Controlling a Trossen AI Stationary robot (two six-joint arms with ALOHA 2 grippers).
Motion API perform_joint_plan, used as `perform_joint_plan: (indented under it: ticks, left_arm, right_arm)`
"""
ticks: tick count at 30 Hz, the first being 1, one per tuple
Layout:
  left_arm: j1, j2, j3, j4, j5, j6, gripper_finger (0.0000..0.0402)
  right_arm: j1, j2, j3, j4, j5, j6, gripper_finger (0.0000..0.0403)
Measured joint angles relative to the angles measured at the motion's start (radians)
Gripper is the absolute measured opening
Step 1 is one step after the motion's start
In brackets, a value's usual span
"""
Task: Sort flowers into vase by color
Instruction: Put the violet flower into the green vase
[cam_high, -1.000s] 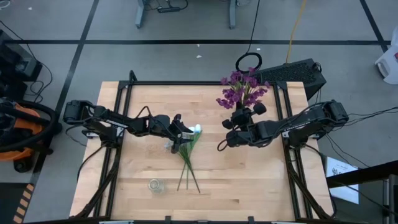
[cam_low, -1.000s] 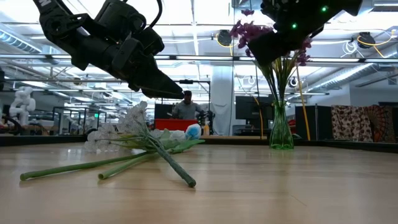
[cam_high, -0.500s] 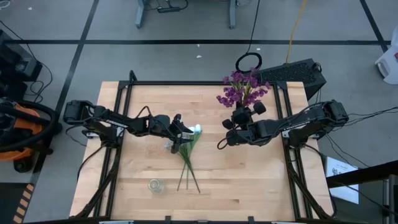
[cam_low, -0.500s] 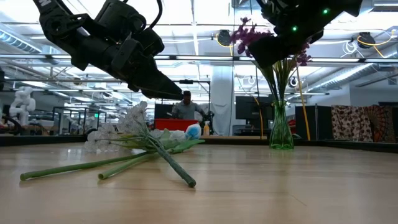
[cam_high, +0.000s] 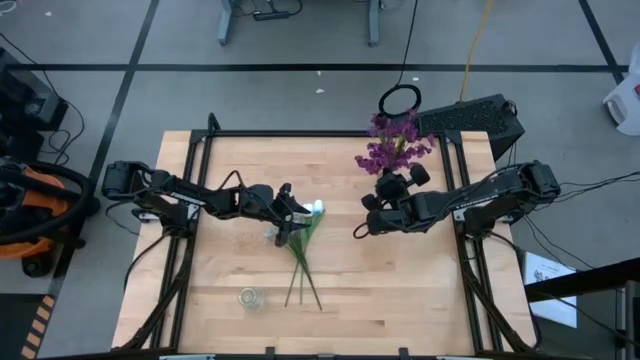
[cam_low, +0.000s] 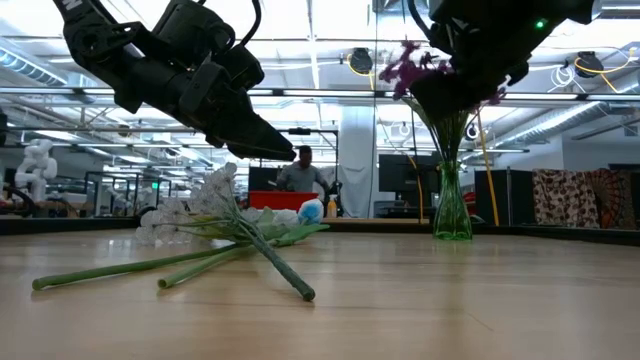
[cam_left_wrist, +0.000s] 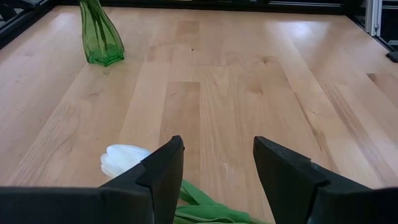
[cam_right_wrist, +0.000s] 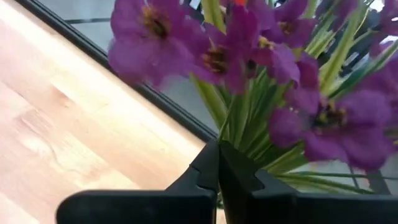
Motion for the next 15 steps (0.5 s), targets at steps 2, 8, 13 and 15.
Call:
perform_joint_plan:
  ticks: [2, 8, 13, 15]
  left_arm:
    - [0.000, 0.000, 0.000, 0.000, 0.000, 0.000, 0.0201]
    - [0.000, 0.000, 0.000, 0.000, 0.000, 0.000, 0.0201]
    - [0.000, 0.000, 0.000, 0.000, 0.000, 0.000, 0.0201]
    - [0.000, 0.000, 0.000, 0.000, 0.000, 0.000, 0.0201]
  right_arm:
    - [0.000, 0.000, 0.000, -0.006, -0.017, 0.011, 0.0000]
    - [0.000, 0.000, 0.000, -0.003, -0.019, 0.025, 0.0015]
    - [0.006, 0.000, 0.000, -0.004, -0.028, 0.041, 0.0072]
    - [0.013, -0.006, 0.000, -0.005, -0.047, 0.042, 0.0100]
